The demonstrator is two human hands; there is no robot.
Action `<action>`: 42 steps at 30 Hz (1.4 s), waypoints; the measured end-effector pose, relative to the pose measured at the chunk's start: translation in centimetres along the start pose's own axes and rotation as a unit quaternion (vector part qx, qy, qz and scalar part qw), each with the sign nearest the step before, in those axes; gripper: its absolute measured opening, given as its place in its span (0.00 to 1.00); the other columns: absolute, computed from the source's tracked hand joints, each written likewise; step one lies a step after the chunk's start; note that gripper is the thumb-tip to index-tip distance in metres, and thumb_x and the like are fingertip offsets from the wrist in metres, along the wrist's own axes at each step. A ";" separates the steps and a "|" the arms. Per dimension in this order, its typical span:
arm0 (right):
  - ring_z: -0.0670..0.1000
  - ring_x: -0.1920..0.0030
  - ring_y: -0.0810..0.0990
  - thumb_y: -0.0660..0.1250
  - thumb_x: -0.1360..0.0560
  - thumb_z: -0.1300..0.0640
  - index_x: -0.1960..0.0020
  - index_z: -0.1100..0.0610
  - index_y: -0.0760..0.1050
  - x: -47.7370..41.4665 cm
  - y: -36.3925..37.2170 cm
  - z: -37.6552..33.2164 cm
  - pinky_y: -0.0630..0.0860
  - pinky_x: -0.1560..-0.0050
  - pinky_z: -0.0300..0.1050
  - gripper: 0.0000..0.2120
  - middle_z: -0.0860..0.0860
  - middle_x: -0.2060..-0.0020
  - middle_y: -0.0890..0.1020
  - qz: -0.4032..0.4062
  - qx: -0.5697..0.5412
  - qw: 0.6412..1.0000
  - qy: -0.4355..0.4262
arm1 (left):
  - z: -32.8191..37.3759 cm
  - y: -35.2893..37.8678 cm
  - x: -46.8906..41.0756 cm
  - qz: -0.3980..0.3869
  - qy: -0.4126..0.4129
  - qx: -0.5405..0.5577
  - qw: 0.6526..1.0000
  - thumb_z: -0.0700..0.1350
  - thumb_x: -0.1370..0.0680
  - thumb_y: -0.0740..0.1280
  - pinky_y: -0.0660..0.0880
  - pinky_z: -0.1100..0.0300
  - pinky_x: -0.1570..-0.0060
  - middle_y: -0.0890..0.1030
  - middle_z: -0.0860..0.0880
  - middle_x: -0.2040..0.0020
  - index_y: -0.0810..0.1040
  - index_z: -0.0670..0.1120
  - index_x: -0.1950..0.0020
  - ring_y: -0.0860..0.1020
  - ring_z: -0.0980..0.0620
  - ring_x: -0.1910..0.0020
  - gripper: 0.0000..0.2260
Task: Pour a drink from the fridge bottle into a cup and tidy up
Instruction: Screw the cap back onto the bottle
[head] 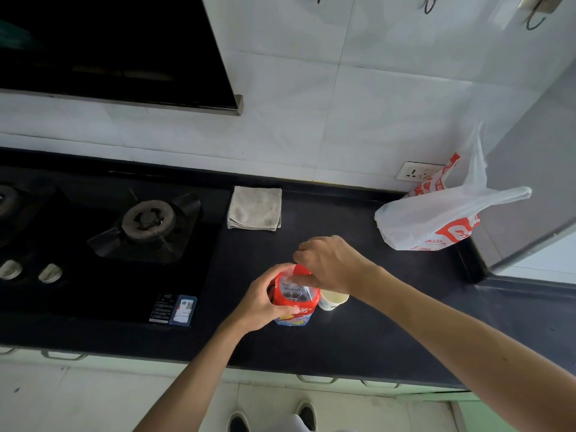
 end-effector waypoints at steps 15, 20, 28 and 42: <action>0.52 0.40 0.76 0.66 0.21 0.53 0.29 0.51 0.70 0.6 0.2 0.4 0.78 0.44 0.46 0.20 0.52 0.39 0.77 -0.056 -0.050 0.995 -0.070 | -0.1 0.1 -0.1 -0.004 -0.001 0.004 1.000 0.44 0.33 0.81 0.79 0.47 0.40 0.78 0.56 0.38 0.71 0.56 0.32 0.77 0.51 0.35 0.34; 0.52 0.47 0.77 0.65 0.20 0.50 0.35 0.56 0.72 0.6 0.3 0.3 0.81 0.51 0.48 0.17 0.52 0.45 0.79 -0.013 -0.041 0.997 -0.061 | 0.3 0.1 0.0 -0.004 0.006 0.000 1.000 0.45 0.33 0.80 0.79 0.48 0.40 0.77 0.57 0.37 0.70 0.57 0.30 0.76 0.53 0.35 0.35; 0.53 0.66 0.78 0.51 0.20 0.36 0.54 0.59 0.78 -0.1 1.5 0.3 0.78 0.61 0.47 0.30 0.52 0.63 0.81 -0.008 0.055 0.996 0.064 | 0.6 0.0 0.1 0.001 0.020 -0.004 1.000 0.43 0.33 0.80 0.80 0.50 0.40 0.78 0.58 0.38 0.70 0.61 0.32 0.77 0.52 0.35 0.34; 0.55 0.54 0.81 0.59 0.18 0.46 0.37 0.60 0.71 1.0 1.2 0.0 0.80 0.52 0.50 0.19 0.54 0.50 0.80 -0.012 -0.030 0.999 -0.024 | 0.3 0.0 0.2 0.009 0.018 -0.004 1.000 0.44 0.33 0.80 0.80 0.48 0.41 0.77 0.55 0.36 0.69 0.57 0.30 0.77 0.52 0.35 0.35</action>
Point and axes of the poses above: each hand's wrist, its own x-axis away from the middle knuckle, its own y-axis out of the palm, z = x × y, the point moved 7 cm from there along -x, towards the middle knuckle
